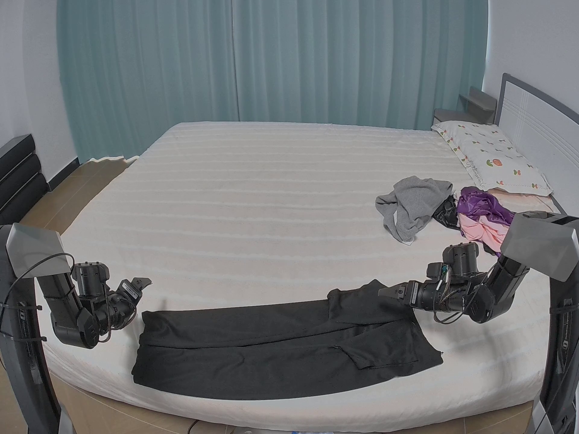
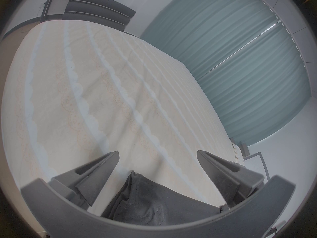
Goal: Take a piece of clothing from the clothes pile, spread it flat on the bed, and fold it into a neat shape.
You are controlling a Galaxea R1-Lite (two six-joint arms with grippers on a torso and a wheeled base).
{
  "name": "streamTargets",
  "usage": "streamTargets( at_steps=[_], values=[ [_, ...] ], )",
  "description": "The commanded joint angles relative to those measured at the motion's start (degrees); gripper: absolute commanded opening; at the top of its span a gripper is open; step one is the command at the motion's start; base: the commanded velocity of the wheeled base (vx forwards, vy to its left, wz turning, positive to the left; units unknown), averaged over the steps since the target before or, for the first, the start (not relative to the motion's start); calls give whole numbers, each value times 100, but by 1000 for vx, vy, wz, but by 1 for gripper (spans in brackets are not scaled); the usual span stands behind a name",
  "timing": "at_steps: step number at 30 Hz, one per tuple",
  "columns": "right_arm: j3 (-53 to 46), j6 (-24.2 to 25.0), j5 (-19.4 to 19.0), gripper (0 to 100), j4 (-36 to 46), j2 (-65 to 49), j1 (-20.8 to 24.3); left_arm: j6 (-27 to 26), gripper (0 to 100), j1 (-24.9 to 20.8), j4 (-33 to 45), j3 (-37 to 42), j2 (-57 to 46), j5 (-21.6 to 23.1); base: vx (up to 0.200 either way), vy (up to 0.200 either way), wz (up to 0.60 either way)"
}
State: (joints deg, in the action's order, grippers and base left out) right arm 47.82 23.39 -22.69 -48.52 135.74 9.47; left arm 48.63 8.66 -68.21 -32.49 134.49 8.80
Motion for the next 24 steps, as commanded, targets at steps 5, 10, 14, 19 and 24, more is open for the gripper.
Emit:
streamTargets(
  at_steps=[5,10,14,19,24],
  values=[
    [157,-10,-16,100,35,260,55,-2,100,5,-8,-3,-28,-1,0,0,0],
    [148,-28,-16,0,176,260,81,-2,100,5,0,-3,-28,-1,0,0,0],
    [104,-107,1,0,238,189,28,6,100,5,-8,-3,-37,16,0,0,0],
    [-27,-186,1,0,238,5,-68,6,100,5,0,-3,-37,8,0,0,0],
    [-274,-335,-25,0,202,-30,-112,6,100,5,0,6,-37,8,0,0,0]
  ],
)
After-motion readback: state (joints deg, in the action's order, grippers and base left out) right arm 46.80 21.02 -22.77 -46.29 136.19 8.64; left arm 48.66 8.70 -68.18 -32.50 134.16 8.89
